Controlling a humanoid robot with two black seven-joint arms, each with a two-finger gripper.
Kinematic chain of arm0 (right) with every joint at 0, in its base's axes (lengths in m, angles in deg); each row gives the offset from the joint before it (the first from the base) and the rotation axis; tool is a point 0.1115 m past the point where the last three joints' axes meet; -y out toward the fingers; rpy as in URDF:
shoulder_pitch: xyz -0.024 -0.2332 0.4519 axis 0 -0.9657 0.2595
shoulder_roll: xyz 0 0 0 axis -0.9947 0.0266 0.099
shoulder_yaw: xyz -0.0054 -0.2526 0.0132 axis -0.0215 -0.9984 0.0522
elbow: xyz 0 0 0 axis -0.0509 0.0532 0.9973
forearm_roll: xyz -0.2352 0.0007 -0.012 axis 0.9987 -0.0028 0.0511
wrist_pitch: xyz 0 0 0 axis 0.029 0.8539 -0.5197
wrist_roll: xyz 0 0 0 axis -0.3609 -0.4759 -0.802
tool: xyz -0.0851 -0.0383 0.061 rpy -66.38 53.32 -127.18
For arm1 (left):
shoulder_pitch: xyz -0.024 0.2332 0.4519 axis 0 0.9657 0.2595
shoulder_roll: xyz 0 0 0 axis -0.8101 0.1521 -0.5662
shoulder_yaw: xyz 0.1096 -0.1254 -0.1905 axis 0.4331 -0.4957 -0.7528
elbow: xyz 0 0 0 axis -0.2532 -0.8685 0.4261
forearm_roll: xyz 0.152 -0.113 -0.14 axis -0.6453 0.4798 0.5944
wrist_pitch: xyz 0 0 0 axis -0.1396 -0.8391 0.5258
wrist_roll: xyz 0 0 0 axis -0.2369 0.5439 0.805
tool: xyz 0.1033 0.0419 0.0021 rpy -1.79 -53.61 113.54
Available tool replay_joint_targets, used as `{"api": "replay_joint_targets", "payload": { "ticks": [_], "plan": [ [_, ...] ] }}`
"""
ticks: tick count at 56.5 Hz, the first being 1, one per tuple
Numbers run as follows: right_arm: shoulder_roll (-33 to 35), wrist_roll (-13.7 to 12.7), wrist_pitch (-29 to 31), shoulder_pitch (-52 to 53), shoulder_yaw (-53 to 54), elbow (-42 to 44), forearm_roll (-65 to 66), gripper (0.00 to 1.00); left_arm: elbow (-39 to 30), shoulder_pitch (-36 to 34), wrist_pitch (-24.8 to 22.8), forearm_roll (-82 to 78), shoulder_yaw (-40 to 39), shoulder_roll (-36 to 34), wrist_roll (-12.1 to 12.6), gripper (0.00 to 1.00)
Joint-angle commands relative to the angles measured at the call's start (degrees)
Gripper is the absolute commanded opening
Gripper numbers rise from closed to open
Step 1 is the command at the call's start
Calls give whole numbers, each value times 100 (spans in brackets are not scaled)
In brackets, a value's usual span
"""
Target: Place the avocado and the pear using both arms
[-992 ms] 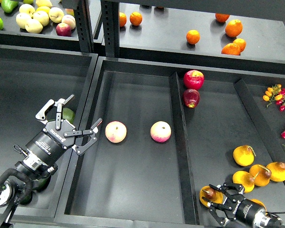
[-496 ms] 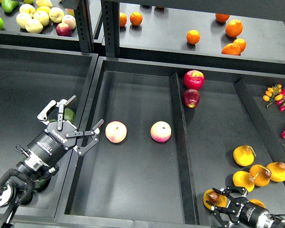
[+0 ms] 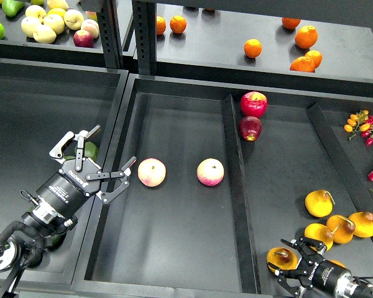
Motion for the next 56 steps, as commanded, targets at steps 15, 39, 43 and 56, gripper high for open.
{"api": "replay_joint_targets", "payload": {
  "ticks": [15,39,43,56],
  "plan": [
    [-649,1,-475,630,805,-865,-1253,90,0,17,0,0,-1,0,0,99],
    [-2241,1,-1091,1764,1499,-654,-1016,93,0,237,0,0,-62,0,0,99],
    [-2241,1,-1091,1756,1613,-645,-1007,95,0,272,0,-9,-97,0,0,99],
    [-2241,1,-722,1764,1657,-513,-1113,99,9,360,0,176,-483,0,0,99]
  ]
}}
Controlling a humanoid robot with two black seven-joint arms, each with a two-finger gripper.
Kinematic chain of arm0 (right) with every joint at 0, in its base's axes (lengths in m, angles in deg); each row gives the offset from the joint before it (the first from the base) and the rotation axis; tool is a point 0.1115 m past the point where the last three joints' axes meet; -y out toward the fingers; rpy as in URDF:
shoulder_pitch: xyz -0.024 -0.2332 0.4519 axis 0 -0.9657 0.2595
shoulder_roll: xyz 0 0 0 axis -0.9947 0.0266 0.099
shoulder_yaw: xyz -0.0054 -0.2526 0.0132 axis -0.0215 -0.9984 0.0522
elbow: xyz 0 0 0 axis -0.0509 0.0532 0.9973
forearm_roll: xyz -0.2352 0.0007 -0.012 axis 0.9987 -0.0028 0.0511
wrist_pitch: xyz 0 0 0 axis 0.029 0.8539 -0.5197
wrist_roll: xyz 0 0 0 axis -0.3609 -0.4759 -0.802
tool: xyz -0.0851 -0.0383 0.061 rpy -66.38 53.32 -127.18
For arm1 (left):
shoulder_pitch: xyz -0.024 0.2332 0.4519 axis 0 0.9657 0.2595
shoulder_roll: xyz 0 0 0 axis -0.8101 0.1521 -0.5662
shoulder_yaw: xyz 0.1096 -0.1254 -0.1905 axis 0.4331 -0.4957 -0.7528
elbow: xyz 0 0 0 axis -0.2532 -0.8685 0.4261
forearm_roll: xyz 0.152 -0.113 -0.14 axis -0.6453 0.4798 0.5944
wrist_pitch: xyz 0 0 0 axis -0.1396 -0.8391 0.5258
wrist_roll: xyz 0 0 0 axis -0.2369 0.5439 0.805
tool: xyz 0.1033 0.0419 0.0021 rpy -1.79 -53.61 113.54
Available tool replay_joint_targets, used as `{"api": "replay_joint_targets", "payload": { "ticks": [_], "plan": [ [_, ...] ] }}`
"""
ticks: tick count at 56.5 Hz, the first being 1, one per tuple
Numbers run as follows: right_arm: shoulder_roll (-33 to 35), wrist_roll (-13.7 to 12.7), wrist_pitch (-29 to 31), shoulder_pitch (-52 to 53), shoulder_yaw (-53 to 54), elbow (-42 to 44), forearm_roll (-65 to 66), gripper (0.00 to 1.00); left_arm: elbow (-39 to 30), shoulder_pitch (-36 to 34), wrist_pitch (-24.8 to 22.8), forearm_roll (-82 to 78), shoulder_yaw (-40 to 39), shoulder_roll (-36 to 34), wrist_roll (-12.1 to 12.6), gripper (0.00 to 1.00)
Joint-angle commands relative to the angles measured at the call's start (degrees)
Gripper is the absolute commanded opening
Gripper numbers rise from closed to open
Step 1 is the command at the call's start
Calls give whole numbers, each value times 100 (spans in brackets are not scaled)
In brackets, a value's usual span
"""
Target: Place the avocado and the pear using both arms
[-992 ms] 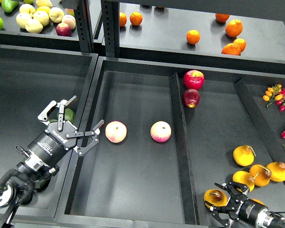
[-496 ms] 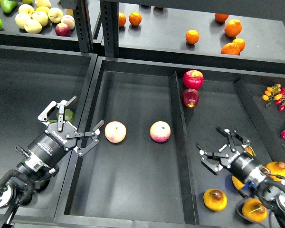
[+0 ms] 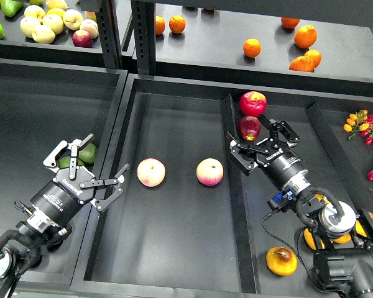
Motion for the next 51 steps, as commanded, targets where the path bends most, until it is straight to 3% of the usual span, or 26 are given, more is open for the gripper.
{"api": "replay_joint_targets", "payload": {
  "ticks": [1,17,23,33,34,35,40,45,51],
  "plan": [
    [1,0,215,1,63,50,-79,99,9,33,0,176,-261,0,0,99],
    [1,4,1049,-367,151,121,-123,99,97,217,0,853,-938,0,-137,99],
    [1,383,1296,-631,151,103,-158,99,88,341,0,880,-903,0,-286,99],
    [1,506,1498,-1097,238,-187,-167,100,79,420,0,880,-903,0,-638,99],
    [1,576,1515,-1124,238,-231,-167,100,71,455,0,880,-903,0,-673,99],
    [1,951,1533,-1159,238,-292,-167,100,53,533,0,880,-894,0,-786,99],
    [1,1586,1533,-1177,230,-415,-175,100,53,666,0,880,-867,0,-858,99],
    [1,1789,1516,-1177,177,-530,-272,100,27,736,0,880,-815,0,-858,99],
    [1,1807,1428,-1177,98,-679,-553,100,9,745,0,888,-762,0,-849,99]
  ]
}}
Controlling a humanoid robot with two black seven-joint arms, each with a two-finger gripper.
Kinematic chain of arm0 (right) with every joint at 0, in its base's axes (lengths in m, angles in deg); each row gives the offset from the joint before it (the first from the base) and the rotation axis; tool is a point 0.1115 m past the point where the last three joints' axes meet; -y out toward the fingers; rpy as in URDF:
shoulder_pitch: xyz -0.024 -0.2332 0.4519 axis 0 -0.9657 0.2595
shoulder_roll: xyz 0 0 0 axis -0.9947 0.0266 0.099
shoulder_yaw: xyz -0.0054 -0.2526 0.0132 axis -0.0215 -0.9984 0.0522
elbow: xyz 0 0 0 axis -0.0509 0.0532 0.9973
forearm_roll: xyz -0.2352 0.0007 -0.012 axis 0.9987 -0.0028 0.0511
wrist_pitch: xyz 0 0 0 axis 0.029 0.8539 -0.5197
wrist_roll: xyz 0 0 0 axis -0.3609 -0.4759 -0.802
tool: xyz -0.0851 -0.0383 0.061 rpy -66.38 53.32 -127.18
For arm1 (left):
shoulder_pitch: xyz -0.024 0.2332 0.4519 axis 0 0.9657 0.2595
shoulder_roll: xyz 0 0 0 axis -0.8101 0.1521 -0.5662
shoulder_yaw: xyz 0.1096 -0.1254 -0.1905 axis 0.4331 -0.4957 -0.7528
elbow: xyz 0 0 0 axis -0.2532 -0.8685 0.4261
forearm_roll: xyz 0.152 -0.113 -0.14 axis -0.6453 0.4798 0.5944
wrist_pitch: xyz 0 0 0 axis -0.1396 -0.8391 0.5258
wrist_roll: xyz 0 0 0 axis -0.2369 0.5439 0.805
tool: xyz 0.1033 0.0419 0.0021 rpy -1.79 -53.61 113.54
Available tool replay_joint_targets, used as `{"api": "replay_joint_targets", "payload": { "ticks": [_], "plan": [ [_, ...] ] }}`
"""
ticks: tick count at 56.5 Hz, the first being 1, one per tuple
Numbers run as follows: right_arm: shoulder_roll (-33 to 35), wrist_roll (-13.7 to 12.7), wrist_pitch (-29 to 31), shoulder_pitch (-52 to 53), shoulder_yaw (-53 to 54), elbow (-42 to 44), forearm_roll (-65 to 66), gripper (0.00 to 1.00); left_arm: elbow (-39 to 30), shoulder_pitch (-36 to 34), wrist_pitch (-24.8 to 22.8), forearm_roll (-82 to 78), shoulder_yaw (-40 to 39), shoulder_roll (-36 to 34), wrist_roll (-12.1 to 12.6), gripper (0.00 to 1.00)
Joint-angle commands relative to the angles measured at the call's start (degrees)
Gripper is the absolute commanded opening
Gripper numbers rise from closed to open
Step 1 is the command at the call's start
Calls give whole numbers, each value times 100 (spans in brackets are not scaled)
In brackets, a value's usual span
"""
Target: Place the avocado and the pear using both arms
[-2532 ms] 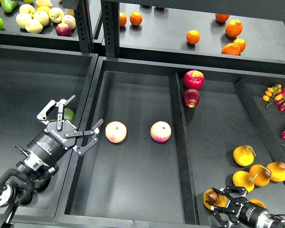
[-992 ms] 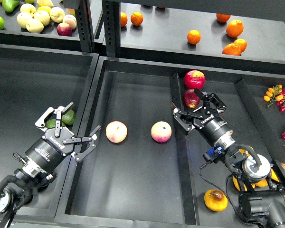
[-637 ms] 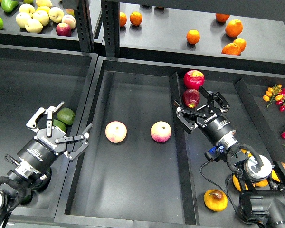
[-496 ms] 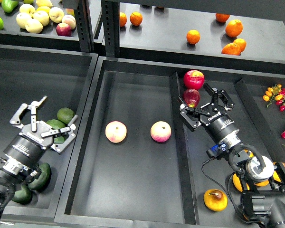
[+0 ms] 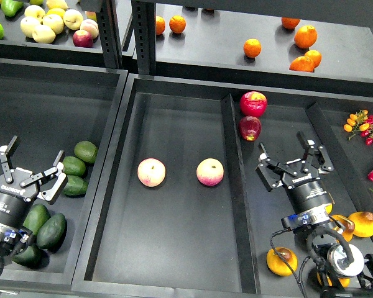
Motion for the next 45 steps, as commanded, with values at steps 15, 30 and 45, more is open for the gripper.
{"api": "replay_joint_targets", "payload": {
  "ticks": [15,30,45],
  "plan": [
    [0,142,-850,-2,-483,-277,-632,100,-18,16,0,-1,238,0,22,99],
    [0,134,-1475,69,-738,-374,-623,100,-18,-11,0,-1,317,0,39,99],
    [0,142,-1466,218,-1046,-594,-369,100,-18,-20,0,-71,546,0,39,99]
  ]
}}
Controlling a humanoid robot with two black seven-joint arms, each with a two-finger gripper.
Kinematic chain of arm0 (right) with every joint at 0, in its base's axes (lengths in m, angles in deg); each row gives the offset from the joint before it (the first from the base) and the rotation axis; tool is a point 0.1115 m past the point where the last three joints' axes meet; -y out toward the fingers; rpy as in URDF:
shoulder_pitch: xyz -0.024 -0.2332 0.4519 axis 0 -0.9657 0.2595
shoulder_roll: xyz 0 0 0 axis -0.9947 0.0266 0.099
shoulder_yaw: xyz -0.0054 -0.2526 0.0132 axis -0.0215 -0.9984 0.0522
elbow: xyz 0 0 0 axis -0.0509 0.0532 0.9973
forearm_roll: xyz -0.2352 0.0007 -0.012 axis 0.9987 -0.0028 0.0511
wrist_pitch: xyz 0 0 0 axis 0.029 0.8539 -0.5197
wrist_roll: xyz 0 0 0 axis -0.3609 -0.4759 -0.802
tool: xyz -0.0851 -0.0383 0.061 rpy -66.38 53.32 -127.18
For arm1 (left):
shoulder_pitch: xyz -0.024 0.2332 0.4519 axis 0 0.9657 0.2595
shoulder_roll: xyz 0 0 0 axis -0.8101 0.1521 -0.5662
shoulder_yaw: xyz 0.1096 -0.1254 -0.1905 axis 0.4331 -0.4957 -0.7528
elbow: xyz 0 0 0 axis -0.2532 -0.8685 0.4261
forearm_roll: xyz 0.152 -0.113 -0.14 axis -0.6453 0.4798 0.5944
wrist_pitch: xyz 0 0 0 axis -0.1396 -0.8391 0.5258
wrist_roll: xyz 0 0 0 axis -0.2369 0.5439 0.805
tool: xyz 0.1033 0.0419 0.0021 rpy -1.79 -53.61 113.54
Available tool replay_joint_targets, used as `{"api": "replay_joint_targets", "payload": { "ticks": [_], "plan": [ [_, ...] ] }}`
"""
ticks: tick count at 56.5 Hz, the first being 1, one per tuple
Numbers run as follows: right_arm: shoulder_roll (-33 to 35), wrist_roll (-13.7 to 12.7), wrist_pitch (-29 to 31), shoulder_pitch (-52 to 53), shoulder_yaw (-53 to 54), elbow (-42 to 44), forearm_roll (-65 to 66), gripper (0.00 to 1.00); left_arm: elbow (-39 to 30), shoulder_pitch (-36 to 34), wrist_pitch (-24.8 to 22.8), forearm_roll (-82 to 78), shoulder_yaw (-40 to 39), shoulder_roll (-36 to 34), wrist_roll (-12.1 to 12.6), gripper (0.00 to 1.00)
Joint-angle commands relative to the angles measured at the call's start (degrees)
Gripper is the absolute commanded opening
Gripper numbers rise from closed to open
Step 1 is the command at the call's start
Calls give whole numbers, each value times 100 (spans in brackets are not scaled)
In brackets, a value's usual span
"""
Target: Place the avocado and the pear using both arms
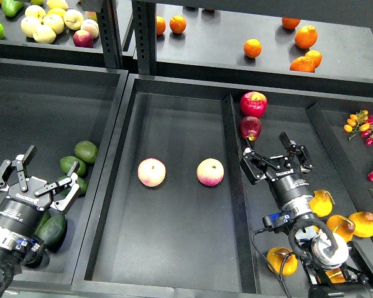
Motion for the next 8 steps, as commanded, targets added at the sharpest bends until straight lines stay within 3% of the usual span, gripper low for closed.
{"api": "replay_joint_targets", "payload": {
  "ticks": [1,8],
  "plan": [
    [0,10,6,58,-149,-35,109,100,-9,-4,0,-24,150,0,8,99],
    [0,10,6,67,-237,-35,118,100,-9,-4,0,-32,335,0,-1,99]
  ]
}}
